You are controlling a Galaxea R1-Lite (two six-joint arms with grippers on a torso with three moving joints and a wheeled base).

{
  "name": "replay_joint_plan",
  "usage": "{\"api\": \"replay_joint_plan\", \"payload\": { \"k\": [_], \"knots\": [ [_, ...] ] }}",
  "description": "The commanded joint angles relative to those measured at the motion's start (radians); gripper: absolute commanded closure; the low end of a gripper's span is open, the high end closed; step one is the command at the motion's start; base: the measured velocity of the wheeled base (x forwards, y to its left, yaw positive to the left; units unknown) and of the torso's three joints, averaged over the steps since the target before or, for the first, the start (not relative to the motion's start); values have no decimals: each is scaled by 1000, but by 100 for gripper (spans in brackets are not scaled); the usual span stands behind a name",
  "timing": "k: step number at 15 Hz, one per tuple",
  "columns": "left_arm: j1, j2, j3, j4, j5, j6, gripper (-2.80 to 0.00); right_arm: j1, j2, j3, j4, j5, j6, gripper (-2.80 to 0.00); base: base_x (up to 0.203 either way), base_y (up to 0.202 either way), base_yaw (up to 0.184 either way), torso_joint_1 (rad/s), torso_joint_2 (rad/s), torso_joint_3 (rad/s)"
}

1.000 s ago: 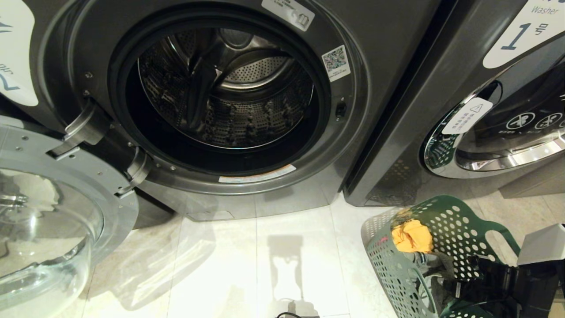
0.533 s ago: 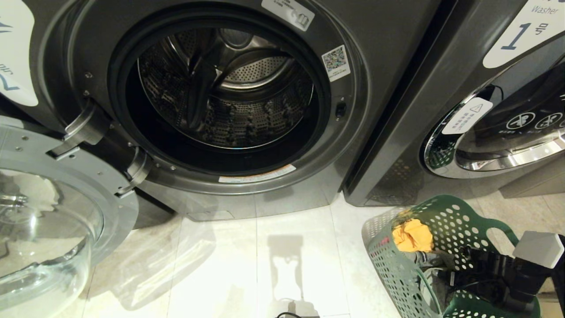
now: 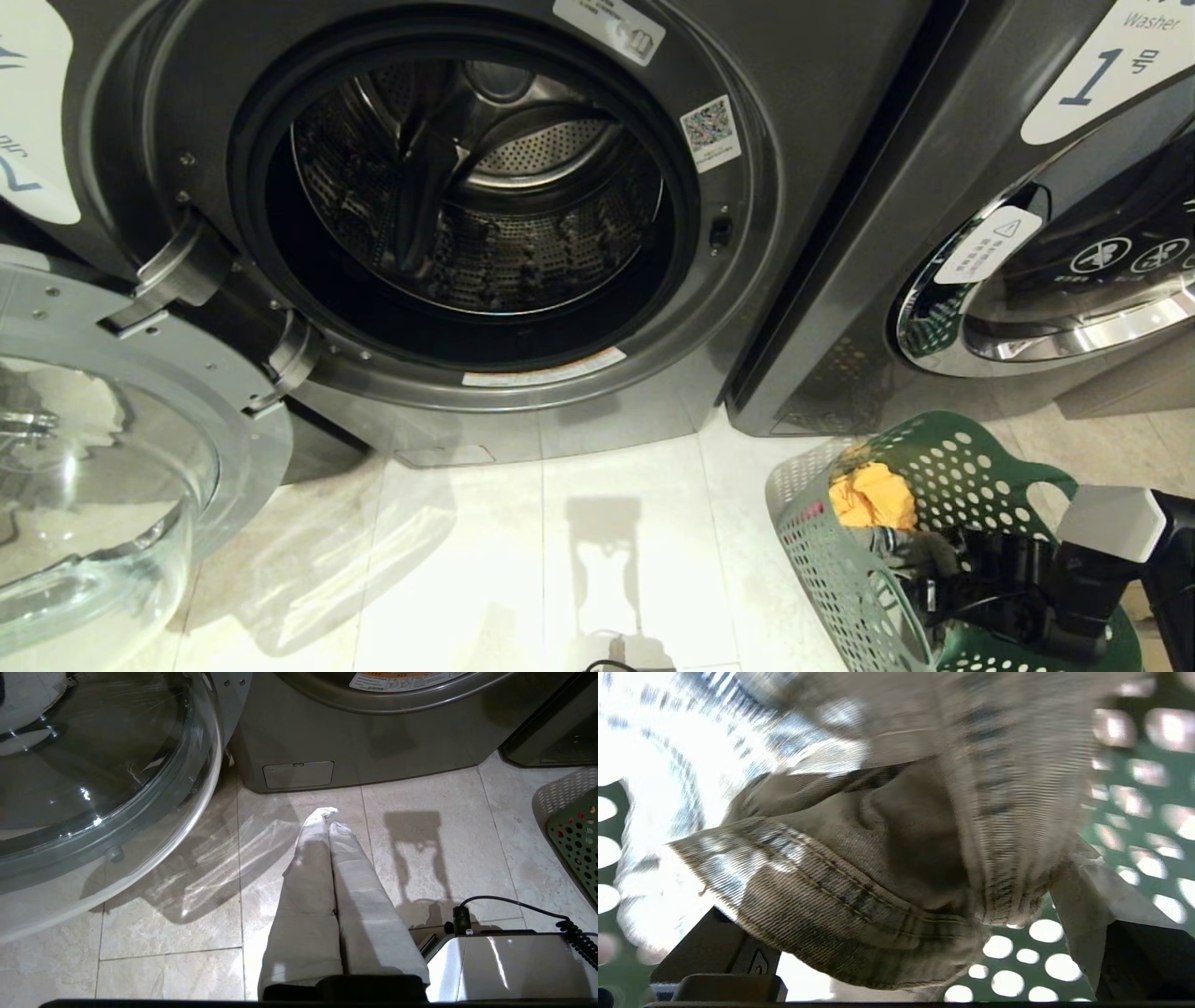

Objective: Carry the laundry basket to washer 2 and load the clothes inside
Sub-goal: Place the clothes into the washing machine

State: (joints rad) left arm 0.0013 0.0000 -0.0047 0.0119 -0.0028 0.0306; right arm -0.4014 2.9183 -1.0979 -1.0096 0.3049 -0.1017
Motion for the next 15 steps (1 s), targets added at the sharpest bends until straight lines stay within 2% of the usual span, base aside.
{"api": "replay_joint_plan", "payload": {
  "k": [1,4,8,15],
  "knots": [
    [0,2,0,0,0,0,0,31,13,-10,-6,1,0,0,0,0,0,0,0,0],
    [0,2,0,1,0,0,0,42,37,-43,-4,-9,7,0,0,0,0,0,0,0],
    [0,2,0,2,0,0,0,33,-76,12,50,-9,6,0,0,0,0,0,0,0],
    [0,2,0,0,0,0,0,0,-664,439,148,-4,-12,0,0,0,0,0,0,0]
  ]
}}
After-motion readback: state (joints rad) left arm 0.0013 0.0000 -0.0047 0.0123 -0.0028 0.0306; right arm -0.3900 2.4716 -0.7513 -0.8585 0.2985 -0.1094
